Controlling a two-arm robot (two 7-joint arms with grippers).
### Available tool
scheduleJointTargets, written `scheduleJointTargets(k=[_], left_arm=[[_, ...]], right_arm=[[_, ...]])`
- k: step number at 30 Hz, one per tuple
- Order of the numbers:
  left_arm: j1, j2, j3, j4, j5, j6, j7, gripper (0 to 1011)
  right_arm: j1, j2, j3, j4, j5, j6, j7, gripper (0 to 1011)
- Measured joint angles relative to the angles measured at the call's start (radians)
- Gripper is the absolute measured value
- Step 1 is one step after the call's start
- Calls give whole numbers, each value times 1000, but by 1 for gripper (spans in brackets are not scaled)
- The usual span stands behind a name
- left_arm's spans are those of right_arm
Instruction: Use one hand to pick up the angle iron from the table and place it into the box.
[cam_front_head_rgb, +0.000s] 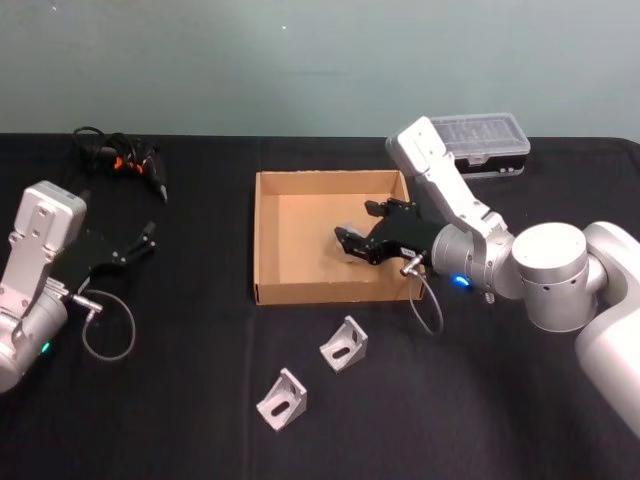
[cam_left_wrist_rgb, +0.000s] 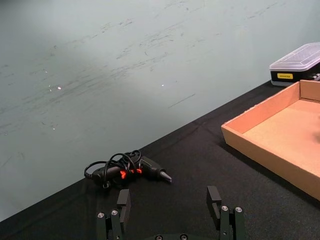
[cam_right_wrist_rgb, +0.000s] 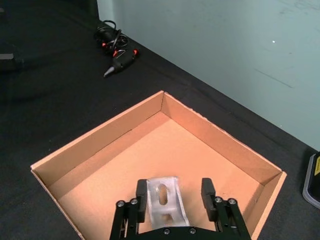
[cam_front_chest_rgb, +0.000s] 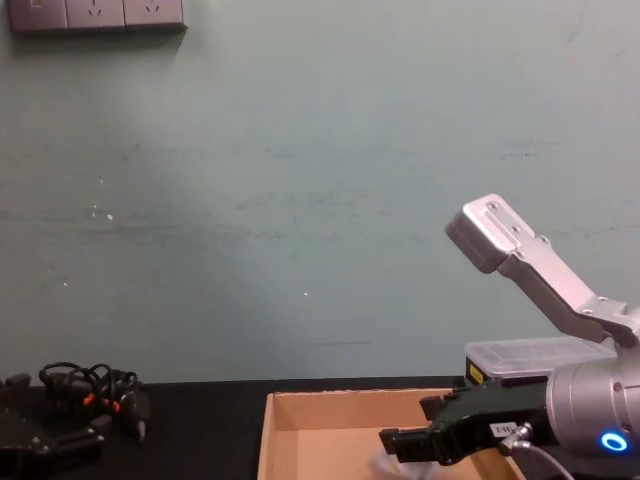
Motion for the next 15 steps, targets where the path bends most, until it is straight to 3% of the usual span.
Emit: scheduleJointTargets(k=[10,15], left_arm=[[0,0,0,0,0,0,0,1000],[0,0,0,0,0,0,0,1000]], right_arm=[[-11,-6,32,-12,-12,-22,7,947],[-27,-4,51,-33,-12,-30,9,1000]])
